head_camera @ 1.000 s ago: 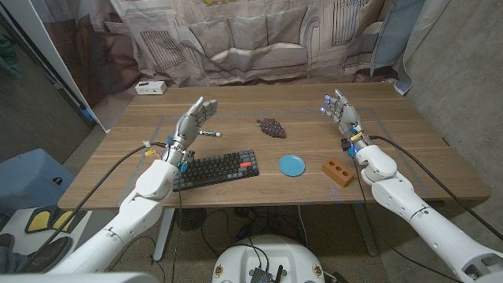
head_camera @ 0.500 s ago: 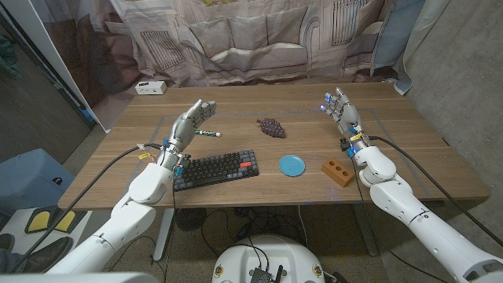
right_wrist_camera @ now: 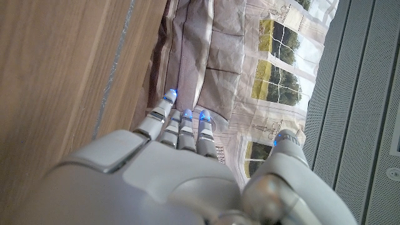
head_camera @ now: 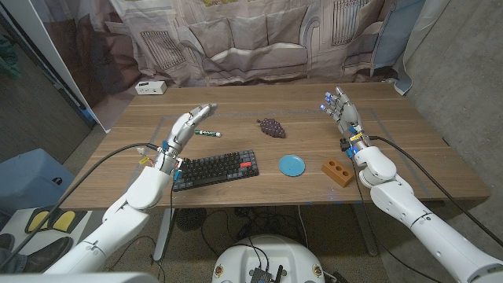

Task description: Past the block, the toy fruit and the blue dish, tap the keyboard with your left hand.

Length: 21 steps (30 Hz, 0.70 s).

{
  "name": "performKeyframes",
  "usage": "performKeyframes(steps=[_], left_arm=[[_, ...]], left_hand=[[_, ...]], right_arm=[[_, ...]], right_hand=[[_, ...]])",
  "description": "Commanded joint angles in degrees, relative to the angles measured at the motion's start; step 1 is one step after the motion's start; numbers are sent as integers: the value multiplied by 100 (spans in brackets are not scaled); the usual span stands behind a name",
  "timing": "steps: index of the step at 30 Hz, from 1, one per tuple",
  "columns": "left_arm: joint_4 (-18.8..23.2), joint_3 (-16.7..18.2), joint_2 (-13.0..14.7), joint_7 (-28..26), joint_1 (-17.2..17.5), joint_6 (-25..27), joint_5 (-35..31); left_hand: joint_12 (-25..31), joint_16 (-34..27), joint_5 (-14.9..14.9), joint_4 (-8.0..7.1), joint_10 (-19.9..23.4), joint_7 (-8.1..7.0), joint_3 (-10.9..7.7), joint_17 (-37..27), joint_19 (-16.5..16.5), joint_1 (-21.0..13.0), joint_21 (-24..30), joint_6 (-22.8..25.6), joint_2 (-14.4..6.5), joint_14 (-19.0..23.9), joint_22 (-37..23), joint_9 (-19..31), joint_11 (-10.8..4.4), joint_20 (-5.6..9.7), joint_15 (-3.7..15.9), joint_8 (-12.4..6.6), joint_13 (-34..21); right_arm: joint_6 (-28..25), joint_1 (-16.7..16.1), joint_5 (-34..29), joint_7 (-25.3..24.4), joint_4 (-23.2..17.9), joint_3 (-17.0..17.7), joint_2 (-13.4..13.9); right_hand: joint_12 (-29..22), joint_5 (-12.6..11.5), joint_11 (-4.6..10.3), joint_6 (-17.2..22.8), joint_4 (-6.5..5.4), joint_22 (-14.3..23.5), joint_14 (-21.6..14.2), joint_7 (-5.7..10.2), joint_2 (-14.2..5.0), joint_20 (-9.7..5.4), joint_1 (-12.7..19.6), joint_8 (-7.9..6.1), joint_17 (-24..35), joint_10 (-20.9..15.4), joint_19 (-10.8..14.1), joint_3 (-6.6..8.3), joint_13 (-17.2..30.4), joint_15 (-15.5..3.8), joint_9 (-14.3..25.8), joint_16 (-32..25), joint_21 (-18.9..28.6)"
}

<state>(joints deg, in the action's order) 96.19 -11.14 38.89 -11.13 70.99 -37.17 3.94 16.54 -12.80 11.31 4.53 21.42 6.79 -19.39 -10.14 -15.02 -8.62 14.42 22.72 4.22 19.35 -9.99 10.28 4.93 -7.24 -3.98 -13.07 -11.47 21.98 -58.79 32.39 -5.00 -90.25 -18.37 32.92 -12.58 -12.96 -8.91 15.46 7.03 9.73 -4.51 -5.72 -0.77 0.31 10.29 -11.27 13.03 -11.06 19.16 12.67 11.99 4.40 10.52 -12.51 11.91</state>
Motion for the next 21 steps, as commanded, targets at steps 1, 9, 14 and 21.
performKeyframes(steps=[1,9,14,21], left_arm=[[262,197,149,-383,207,66,-950],[499,441,313,-564,391,190,-1467],[495,434,369,-503,391,177,-1467],[669,524,425,-692,463,351,-2002]], left_hand=[[26,-28,7,52,80,3,-10,-15,-79,-80,37,94,8,79,-18,16,-9,0,9,-31,-7],[26,-17,10,66,128,-3,-11,-15,-116,-97,26,155,2,117,-19,17,-40,-17,17,-30,-9],[22,-8,11,74,150,-18,-17,-15,-143,-110,22,205,-10,133,-20,18,-61,-36,23,-35,-9],[5,8,13,82,146,-44,-24,-15,-143,-125,3,252,-27,140,-22,18,-56,-46,23,-33,-10]], right_arm=[[-77,-130,-59,-120,-191,14,37],[-69,-160,-98,-140,-244,22,52],[-84,-174,-106,-145,-275,17,57],[-85,-211,-119,-144,-316,18,75]], right_hand=[[-18,8,10,48,-2,14,-65,0,-27,-13,14,-35,19,-69,56,3,-5,7,15,-18,-4],[-13,9,11,59,-1,14,-66,-3,-32,-12,18,-33,16,-74,59,6,-8,4,15,-12,-11],[-10,10,2,63,-1,15,-66,-6,-34,-12,17,-32,15,-74,59,6,-10,6,15,-9,-15],[2,12,3,48,-5,15,-44,-2,-38,-8,11,-22,14,-58,41,5,-12,10,15,3,-28]])
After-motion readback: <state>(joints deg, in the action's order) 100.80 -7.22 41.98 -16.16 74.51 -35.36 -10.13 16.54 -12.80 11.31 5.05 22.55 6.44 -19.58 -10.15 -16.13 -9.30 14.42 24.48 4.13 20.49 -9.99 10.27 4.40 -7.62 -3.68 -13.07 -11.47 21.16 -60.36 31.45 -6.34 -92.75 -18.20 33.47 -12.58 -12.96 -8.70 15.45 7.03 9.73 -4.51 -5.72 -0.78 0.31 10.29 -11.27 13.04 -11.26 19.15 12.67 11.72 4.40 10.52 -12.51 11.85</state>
